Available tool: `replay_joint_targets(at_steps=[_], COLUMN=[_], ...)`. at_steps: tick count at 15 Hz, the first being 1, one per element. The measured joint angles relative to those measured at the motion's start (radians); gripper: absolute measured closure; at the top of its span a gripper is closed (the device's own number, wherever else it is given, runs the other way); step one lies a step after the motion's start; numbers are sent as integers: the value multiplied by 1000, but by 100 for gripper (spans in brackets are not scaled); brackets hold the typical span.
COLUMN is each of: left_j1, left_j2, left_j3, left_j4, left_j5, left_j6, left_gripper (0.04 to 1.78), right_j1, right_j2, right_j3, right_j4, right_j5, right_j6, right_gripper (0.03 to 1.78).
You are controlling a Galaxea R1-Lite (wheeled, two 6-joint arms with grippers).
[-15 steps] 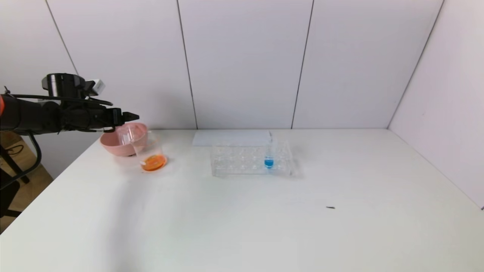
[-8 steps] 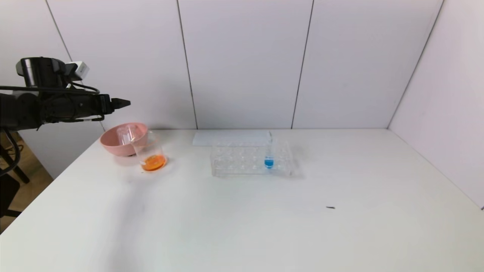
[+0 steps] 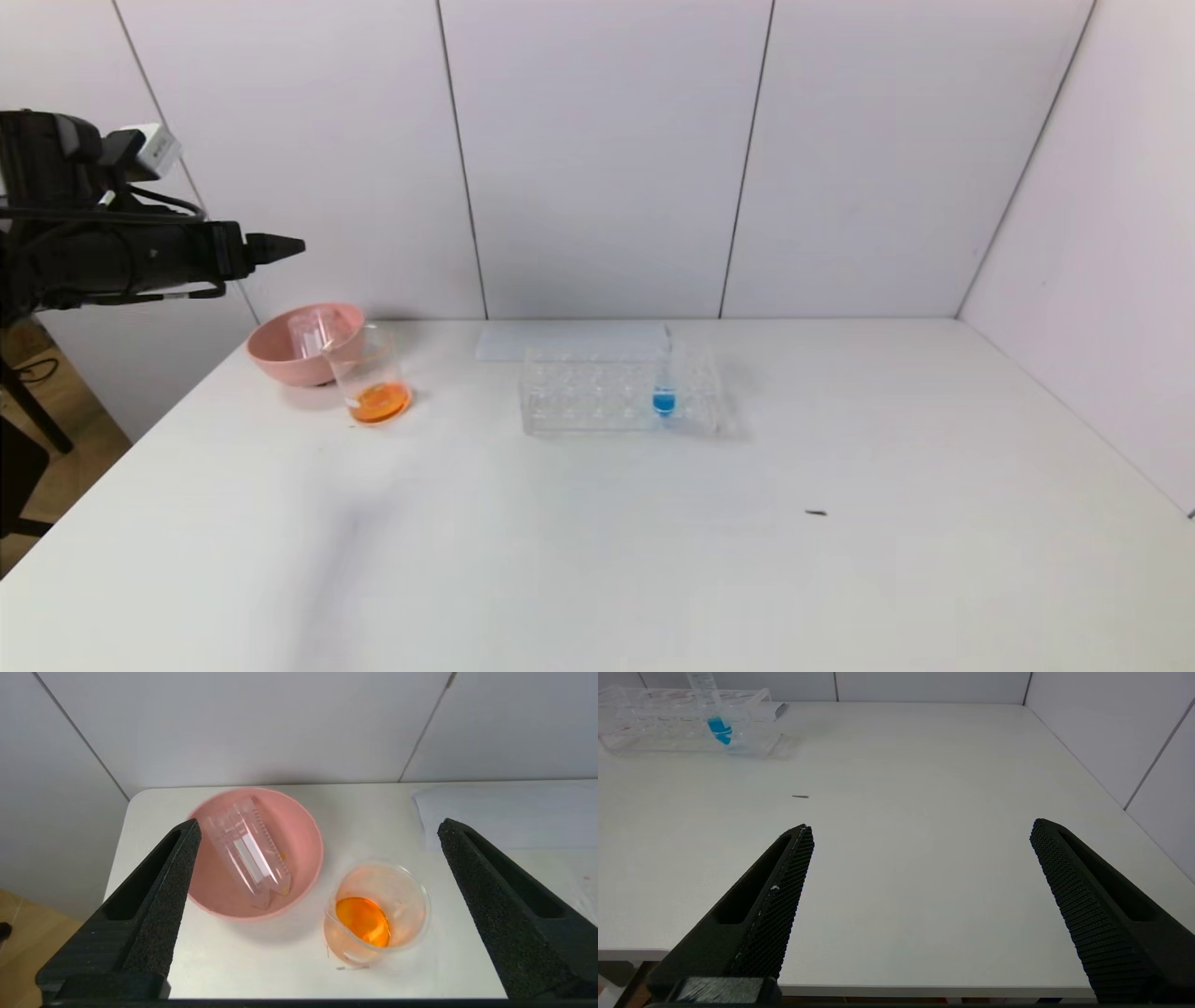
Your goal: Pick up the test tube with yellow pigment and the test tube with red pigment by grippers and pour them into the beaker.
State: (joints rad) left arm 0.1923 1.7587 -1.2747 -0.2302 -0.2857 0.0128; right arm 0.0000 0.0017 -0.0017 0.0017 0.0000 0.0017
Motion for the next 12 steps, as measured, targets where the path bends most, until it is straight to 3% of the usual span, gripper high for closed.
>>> replay_joint_targets(at_steps=[6,12], left_j1=[-28,-227], left_j2=[-303,-569], left_j3=[300,495], left_j4=[-52,-50], left_j5=[-1,84], left_j6=[13,10], left_gripper=[5,5], right_j1=[0,0], right_j2=[0,0], right_j3=[0,0], right_j4=[0,0], right_j5=[0,0], right_j6=[0,0], right_gripper=[11,11])
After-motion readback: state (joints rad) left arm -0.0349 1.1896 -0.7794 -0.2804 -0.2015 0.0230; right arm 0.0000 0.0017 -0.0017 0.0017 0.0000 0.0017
